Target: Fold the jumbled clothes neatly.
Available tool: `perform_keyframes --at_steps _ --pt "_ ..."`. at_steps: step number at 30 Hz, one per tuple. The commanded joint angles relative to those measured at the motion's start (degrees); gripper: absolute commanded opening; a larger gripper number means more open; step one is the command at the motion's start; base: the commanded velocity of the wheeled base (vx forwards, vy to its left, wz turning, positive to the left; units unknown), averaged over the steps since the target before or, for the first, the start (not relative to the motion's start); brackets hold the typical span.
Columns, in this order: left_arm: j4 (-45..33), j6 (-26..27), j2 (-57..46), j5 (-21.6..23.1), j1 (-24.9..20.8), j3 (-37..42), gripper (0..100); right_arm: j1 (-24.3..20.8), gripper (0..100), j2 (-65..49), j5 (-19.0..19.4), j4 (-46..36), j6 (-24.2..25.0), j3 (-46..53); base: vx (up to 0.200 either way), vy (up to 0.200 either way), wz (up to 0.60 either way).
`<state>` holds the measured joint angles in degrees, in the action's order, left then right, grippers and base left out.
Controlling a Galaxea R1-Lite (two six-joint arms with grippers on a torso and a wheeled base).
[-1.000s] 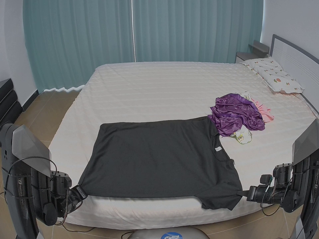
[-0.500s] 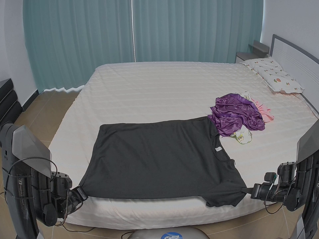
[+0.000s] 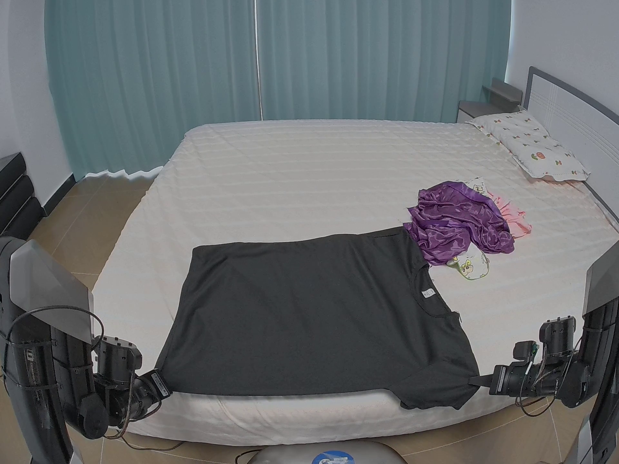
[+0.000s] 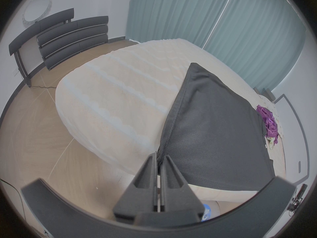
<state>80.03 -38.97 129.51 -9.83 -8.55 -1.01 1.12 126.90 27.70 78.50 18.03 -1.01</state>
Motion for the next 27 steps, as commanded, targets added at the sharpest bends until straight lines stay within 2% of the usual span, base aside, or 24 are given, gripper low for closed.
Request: perform_keyframes --at_steps 1,4,10,15,18,26,27 --pt "-2.2 0.3 -2.2 0.0 -0.4 0.9 0 1.5 0 -3.0 0.9 -2.4 -2.6 1.0 0.0 0.0 0.0" --pt "-7.5 0.3 -7.1 0.2 -1.7 0.9 0 2.9 0 -4.6 1.6 -5.2 -4.8 1.0 0.0 0.0 0.0" --pt "-18.1 0.4 -13.9 1.2 -3.3 0.9 0 3.4 0 -7.4 2.6 -9.1 -4.9 1.0 0.0 0.0 0.0" --pt "-23.3 0.3 -17.4 1.2 -4.0 0.9 0 3.4 0 -8.6 2.7 -11.8 -5.7 1.0 0.0 0.0 0.0" --pt "-24.5 0.2 -18.5 1.4 -4.0 0.9 0 3.5 0 -8.8 2.8 -12.8 -7.5 1.0 0.0 0.0 0.0" --pt "-23.5 0.2 -18.2 1.4 -3.8 0.8 0 3.4 0 -11.6 4.7 -11.7 -7.0 1.0 0.0 0.0 0.0" --pt "-20.3 0.1 -18.2 1.5 -3.7 0.7 0 3.4 0 -14.4 6.8 -11.5 -7.0 0.9 0.0 0.0 0.0"
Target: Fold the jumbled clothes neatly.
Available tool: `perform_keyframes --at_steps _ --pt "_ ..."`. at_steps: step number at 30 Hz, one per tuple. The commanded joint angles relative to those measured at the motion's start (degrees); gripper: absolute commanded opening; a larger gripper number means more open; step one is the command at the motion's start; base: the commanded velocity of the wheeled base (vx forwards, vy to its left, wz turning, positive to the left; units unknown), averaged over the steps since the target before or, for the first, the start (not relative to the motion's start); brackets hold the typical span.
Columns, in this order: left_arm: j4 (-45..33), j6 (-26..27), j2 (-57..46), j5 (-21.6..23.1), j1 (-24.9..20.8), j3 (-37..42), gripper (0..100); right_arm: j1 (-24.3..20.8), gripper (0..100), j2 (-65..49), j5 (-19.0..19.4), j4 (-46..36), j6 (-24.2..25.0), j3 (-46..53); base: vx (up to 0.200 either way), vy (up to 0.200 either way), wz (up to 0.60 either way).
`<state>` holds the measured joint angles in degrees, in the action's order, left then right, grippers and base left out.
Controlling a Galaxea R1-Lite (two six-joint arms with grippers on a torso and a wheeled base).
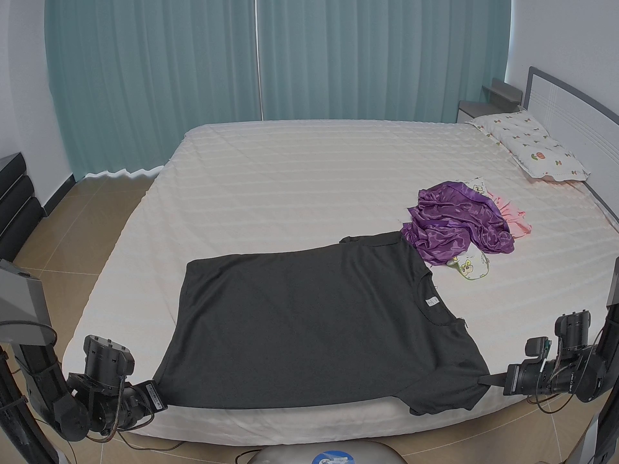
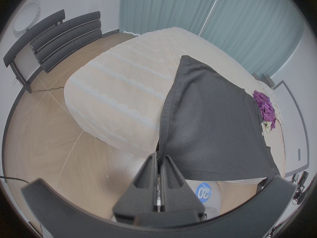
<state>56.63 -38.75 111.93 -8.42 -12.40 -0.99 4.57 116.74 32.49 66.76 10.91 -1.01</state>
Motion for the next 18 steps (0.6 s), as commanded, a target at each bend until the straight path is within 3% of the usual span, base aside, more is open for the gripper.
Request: perform_keyframes --at_steps 1,6,8,10,18 --pt "3.1 -0.1 -0.7 0.1 0.2 0.6 0 0.0 0 -4.2 2.1 0.2 0.2 0.9 0.0 0.0 0.0" --pt "12.2 -0.1 -0.1 -0.3 0.7 0.0 0 -0.5 0 -5.5 2.4 2.2 1.7 -1.7 0.0 0.0 0.0" --pt "12.3 -0.1 0.0 -0.3 0.7 0.0 0 -0.5 0 -5.5 2.4 2.2 1.9 -1.8 0.0 0.0 0.0" --pt "13.5 -0.2 0.0 -0.2 1.7 -2.4 0 -1.6 0 -4.9 2.2 5.5 5.8 -3.4 0.0 0.0 0.0" --pt "13.5 -0.4 2.9 -0.2 3.1 -7.5 0 -2.1 0 -0.2 1.7 7.2 6.3 -9.1 0.0 0.0 0.0"
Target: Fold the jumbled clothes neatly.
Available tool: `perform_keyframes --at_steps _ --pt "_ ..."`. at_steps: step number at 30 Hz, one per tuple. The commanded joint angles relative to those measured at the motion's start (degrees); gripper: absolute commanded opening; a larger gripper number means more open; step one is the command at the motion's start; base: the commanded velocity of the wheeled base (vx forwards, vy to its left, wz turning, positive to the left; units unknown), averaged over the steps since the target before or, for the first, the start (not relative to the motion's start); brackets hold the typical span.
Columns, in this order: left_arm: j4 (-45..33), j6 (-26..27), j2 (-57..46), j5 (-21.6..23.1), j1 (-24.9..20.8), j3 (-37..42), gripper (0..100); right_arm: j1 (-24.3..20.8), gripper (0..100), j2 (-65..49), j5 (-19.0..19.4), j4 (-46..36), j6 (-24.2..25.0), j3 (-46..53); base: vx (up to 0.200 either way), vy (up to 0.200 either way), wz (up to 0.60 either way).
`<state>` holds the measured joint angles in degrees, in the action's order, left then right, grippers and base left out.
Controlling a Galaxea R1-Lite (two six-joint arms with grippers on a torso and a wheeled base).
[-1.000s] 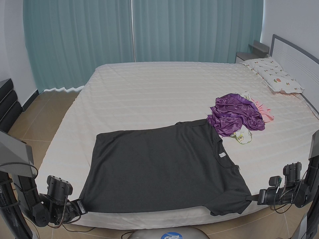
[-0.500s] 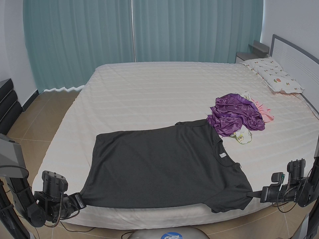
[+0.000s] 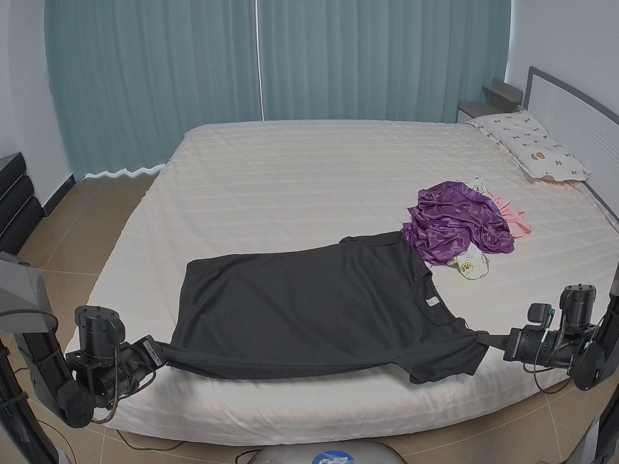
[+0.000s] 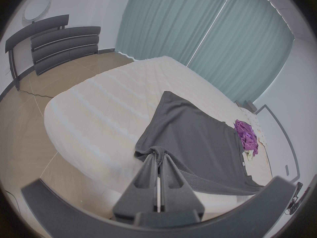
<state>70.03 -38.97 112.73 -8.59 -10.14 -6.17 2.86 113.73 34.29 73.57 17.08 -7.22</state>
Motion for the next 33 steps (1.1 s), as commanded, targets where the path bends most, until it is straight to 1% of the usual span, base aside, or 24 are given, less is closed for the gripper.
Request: perform_keyframes --at_steps 1,9,16,21,24,33 --pt "0.1 -0.1 2.5 0.0 1.2 -3.1 0 -0.4 0 3.2 -0.1 0.3 0.1 -3.7 0.0 0.0 0.0" --pt "0.1 -0.3 5.0 0.0 1.7 -8.2 0 -1.4 0 5.5 -0.3 -0.4 0.7 -8.1 0.0 0.0 0.0" --pt "-0.3 -0.2 8.9 -0.4 2.4 -13.1 0 -2.5 0 10.6 -2.4 -0.5 0.9 -12.8 0.0 0.0 0.0" --pt "-0.3 -0.2 11.2 -0.5 3.2 -14.6 0 -2.5 0 12.0 -2.5 -0.6 0.9 -14.6 0.0 0.0 0.0" --pt "-0.3 -0.3 14.1 -0.5 3.7 -16.8 0 -2.6 0 13.9 -3.4 -0.7 0.9 -16.9 0.0 0.0 0.0" --pt "-0.6 -0.1 18.2 -0.5 3.6 -21.3 0 -2.6 0 17.2 -3.9 -0.6 0.9 -20.0 0.0 0.0 0.0"
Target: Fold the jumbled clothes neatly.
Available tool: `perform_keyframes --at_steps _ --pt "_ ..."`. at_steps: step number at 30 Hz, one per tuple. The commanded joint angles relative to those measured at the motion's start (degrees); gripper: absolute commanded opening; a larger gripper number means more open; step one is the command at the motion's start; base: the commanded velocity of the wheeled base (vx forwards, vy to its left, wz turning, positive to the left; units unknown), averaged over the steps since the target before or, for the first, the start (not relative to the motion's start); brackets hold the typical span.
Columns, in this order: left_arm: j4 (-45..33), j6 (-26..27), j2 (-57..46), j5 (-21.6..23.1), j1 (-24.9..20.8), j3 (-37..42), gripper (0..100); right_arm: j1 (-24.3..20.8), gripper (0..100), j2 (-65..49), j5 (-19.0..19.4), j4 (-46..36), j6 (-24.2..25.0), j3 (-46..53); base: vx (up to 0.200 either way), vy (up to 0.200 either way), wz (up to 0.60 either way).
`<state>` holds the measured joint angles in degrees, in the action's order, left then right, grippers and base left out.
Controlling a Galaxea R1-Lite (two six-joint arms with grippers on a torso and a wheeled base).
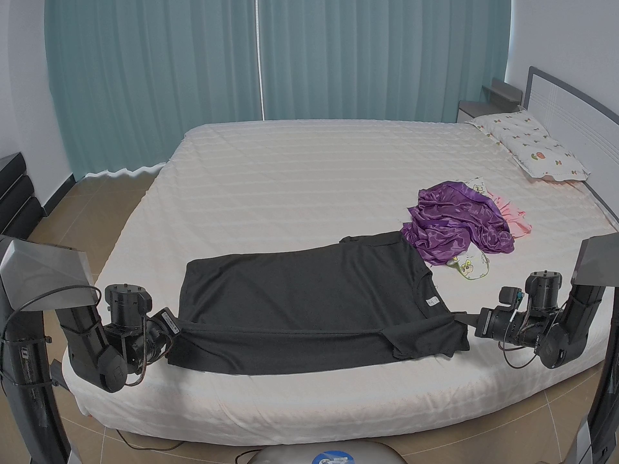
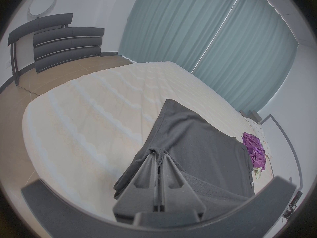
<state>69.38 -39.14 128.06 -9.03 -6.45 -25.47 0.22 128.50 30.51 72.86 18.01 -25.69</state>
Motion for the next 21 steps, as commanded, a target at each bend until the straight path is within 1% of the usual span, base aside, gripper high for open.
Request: perform_keyframes --at_steps 1,8,13,21 --pt "0.1 0.0 3.4 0.0 -0.1 -2.7 0 0.0 0 2.9 -0.2 0.1 0.0 -2.0 0.0 0.0 0.0" --pt "0.0 0.0 6.8 0.0 -0.1 -5.9 0 -1.0 0 5.6 -2.4 0.2 0.3 -5.2 0.0 0.0 0.0" --pt "0.0 -0.1 8.4 0.0 0.0 -8.1 0 -2.1 0 6.8 -3.2 0.3 2.5 -6.7 0.0 0.0 0.0" --pt "-0.1 -0.1 10.7 0.0 -0.1 -10.7 0 -2.5 0 9.8 -5.2 0.2 2.6 -9.8 0.0 0.0 0.0"
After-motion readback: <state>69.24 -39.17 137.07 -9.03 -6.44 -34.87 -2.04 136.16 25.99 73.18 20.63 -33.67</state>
